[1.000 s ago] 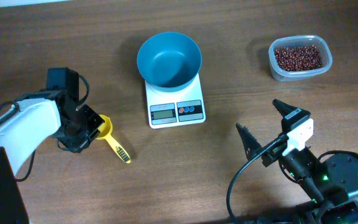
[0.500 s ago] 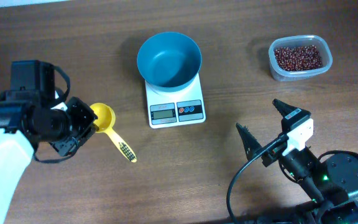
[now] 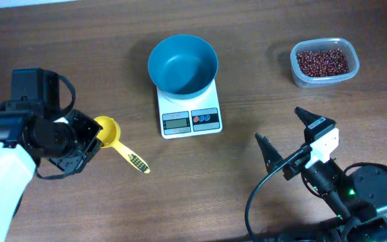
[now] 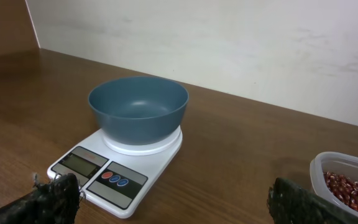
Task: Scoop item into bowl and weigh 50g on scale
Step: 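Close the left gripper on the yellow scoop's cup rim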
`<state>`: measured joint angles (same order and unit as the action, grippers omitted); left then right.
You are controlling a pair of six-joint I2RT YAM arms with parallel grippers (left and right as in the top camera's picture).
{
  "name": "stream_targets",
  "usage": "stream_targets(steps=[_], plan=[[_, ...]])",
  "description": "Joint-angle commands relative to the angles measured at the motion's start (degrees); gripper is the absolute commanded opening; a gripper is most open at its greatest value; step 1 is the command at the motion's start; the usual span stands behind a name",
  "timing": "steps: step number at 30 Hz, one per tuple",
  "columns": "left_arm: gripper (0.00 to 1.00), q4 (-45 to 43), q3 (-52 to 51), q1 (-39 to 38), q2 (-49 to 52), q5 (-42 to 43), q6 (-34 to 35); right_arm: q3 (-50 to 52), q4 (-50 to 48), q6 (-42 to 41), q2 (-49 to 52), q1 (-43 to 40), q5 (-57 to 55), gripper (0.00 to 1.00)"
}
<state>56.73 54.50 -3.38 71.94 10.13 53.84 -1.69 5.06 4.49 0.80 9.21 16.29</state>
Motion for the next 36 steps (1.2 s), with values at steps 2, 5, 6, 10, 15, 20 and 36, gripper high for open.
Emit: stream_targets(steps=[2,5,6,10,15,20,36], plan=[[0.0,-0.48,-0.92,-3.34,-0.72,-3.15,6.14,0.52,-0.04,-0.24,-0.44,0.52,-0.48,0.99],[0.0,-0.42,-0.92,-4.66,-0.72,-3.1,6.99,0.52,-0.02,-0.24,-0.44,0.52,-0.48,0.99],[0.0,-0.24,-0.9,-4.96,-0.72,-3.1,6.99,0.52,-0.04,-0.24,-0.44,0.52,-0.48,0.99],[0.0,-0.24,-0.9,-5.09,-0.72,-3.13,6.97,0.52,-0.04,-0.24,-0.44,0.52,-0.46,0.99],[0.0,1.07,-0.9,-5.09,-0.72,-2.97,6.97,0.52,-0.04,-0.24,-0.44,0.52,-0.48,0.99],[0.0,1.03,-0.9,-5.09,-0.72,-2.91,6.75,0.52,-0.04,-0.24,-0.44,0.52,-0.48,0.99],[0.0,3.26,5.46,-5.09,-0.96,-5.27,19.45,0.52,-0.04,-0.24,-0.44,0.52,-0.48,0.99]])
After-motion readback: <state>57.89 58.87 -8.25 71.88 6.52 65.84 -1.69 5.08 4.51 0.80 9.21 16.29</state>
